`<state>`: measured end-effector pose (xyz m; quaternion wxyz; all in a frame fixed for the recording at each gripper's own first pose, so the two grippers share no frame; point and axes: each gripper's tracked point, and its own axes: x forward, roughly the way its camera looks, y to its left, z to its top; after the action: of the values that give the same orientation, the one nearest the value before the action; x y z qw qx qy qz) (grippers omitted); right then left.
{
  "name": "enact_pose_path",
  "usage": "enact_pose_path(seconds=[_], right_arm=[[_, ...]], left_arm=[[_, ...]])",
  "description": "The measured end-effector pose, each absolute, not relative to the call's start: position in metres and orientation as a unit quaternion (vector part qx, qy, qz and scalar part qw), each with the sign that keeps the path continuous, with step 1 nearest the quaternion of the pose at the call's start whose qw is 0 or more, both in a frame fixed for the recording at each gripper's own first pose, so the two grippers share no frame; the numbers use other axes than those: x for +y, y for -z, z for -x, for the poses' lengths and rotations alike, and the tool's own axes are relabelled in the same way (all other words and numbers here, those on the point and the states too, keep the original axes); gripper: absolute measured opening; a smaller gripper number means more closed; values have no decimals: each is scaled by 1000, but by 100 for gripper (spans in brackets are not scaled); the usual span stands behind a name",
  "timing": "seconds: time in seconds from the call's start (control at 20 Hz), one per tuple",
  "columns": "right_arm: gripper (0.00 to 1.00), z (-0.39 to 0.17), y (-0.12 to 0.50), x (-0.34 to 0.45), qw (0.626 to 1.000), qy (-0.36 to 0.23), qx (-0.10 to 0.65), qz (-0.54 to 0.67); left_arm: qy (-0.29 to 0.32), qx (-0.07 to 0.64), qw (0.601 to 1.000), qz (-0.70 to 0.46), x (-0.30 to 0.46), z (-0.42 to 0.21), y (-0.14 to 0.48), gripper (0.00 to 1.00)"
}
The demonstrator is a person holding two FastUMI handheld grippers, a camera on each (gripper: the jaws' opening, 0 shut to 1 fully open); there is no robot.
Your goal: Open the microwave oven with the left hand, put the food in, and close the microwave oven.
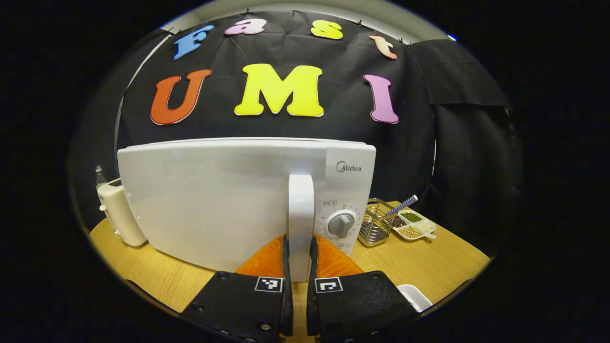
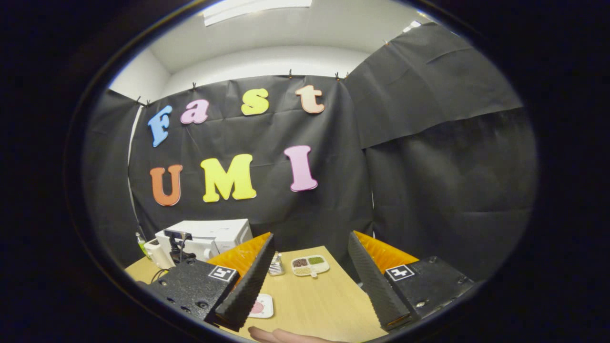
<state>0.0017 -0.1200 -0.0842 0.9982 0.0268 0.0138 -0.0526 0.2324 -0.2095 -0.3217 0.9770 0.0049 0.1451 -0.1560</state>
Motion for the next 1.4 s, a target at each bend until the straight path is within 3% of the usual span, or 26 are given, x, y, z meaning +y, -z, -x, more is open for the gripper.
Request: enact_pose_path(seconds=[0.55, 1.05, 1.15, 1.3, 1.4], right_arm=[[99, 22, 99, -67, 999, 11, 44, -9], [98, 58, 86, -5, 999, -31, 20, 27], [99, 57, 92, 2, 999, -36, 23, 31], [99, 51, 103, 12, 998, -40, 32, 48], [99, 44, 112, 14, 997, -37, 41, 54]], left_arm=[[198, 125, 972, -3, -132, -122, 312, 12], [109, 132, 985, -21, 7, -48, 309, 13], [86, 127, 988, -13, 36, -23, 306, 23], [61, 91, 994, 7, 75, 14, 277, 93], [46, 77, 996, 19, 87, 31, 256, 93]])
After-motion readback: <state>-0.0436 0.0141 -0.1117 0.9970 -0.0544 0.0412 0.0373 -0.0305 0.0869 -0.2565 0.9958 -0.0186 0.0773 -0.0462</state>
